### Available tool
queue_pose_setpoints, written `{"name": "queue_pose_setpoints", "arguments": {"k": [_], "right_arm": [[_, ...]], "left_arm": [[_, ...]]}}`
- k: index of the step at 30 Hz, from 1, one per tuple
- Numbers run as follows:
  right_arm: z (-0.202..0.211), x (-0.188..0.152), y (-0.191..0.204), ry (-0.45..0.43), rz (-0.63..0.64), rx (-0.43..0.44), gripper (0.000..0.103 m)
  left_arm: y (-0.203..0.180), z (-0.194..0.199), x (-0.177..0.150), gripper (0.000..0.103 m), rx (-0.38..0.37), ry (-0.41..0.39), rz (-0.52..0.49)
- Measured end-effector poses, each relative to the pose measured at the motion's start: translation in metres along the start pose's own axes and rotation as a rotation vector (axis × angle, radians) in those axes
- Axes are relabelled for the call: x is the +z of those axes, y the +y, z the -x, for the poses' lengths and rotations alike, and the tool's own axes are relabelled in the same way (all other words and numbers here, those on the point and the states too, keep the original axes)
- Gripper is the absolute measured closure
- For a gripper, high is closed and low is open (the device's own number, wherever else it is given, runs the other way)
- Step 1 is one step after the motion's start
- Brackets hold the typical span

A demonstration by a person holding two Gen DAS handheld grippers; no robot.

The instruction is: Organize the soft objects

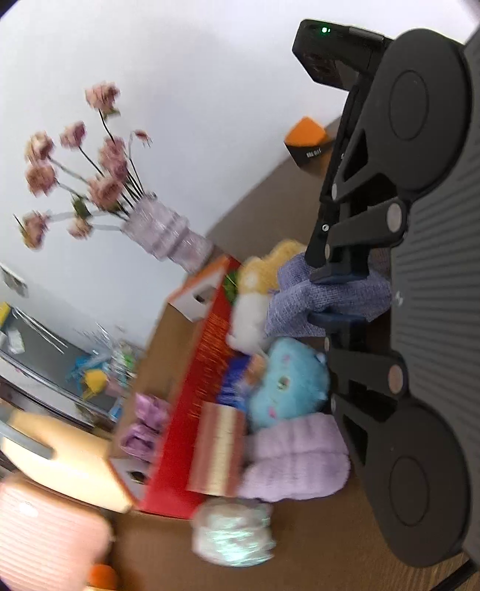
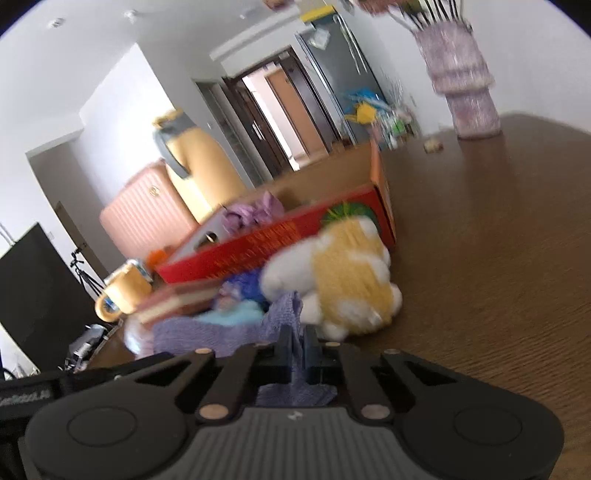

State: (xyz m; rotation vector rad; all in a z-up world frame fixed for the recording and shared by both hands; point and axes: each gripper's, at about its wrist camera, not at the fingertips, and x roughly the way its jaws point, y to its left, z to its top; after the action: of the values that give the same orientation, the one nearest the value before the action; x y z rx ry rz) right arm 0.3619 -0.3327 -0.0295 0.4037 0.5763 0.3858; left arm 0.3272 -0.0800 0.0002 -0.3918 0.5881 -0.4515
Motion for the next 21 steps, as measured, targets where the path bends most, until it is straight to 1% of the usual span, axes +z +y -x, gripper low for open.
{"name": "queue_pose_setpoints", "arguments": {"k": [2, 5, 7, 9, 11, 14, 16, 18, 20, 21], "right_arm": [[0.019, 0.001, 0.017, -0.041, 0.036, 0.006, 0.098], [0.047, -0.001, 0.041, -0.089, 0.067, 0.028, 0.1], [0.062, -0.008, 0.057, -0.096, 0.064, 0.062, 0.1], [0.075, -0.022, 0.077, -0.088, 0.076, 0.1, 0.1], [0.077, -0.04, 0.097, -0.059, 0.099, 0.127, 0.1], [0.063, -0.07, 0.115, 0.016, 0.101, 0.136, 0.1], [0.049, -0.086, 0.12, 0.075, 0.069, 0.131, 0.1], [0.043, -0.099, 0.128, 0.097, 0.085, 0.115, 0.098], [0.043, -0.106, 0.136, 0.09, 0.126, 0.085, 0.093], [0.044, -0.108, 0.141, 0.08, 0.152, 0.065, 0.09]], "left_arm": [[-0.003, 0.016, 0.004, 0.091, -0.004, -0.024, -0.012], [-0.002, 0.046, 0.006, 0.092, -0.033, -0.044, 0.008], [0.002, 0.071, 0.003, 0.092, -0.054, -0.053, 0.011], [0.011, 0.094, -0.004, 0.092, -0.04, -0.061, 0.01], [0.025, 0.112, -0.015, 0.092, 0.004, -0.06, 0.027], [0.046, 0.125, -0.032, 0.092, 0.077, -0.019, 0.07], [0.056, 0.13, -0.039, 0.092, 0.132, -0.009, 0.065], [0.065, 0.133, -0.045, 0.091, 0.219, -0.001, 0.038], [0.075, 0.133, -0.051, 0.087, 0.267, -0.007, 0.031], [0.08, 0.134, -0.054, 0.08, 0.278, -0.016, 0.042]]}}
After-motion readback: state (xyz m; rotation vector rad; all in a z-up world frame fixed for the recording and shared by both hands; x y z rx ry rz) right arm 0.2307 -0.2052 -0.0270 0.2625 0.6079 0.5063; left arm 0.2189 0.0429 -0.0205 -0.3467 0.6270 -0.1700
